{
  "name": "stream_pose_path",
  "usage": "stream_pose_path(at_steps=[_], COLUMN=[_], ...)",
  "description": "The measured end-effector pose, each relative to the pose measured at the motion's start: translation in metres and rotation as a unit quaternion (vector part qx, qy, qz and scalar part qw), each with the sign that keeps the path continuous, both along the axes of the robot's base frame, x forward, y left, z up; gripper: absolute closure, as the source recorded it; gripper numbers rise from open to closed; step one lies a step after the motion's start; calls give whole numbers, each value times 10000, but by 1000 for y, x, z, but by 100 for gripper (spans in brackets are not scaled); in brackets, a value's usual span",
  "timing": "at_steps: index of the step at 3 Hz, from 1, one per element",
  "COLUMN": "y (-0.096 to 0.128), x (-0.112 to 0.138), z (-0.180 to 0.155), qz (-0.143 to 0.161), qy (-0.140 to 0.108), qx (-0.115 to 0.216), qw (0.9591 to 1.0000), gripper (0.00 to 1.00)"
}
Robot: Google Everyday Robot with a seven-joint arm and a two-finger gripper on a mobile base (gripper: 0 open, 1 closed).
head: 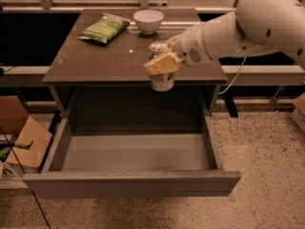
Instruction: Place 7up can into top drawer
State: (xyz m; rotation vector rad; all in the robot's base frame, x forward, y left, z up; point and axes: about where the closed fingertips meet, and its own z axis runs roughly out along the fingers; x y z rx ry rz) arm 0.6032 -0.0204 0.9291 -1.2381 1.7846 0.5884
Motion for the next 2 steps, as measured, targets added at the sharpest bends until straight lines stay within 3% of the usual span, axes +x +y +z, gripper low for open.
stream_pose_path(at_steps=[1, 2], y=[-12, -22], x=[-50, -84], z=[-16, -39], qz=[-25, -119], qy=[204, 351], qx=[65, 123], qw=[9998, 9992], gripper=[100, 100])
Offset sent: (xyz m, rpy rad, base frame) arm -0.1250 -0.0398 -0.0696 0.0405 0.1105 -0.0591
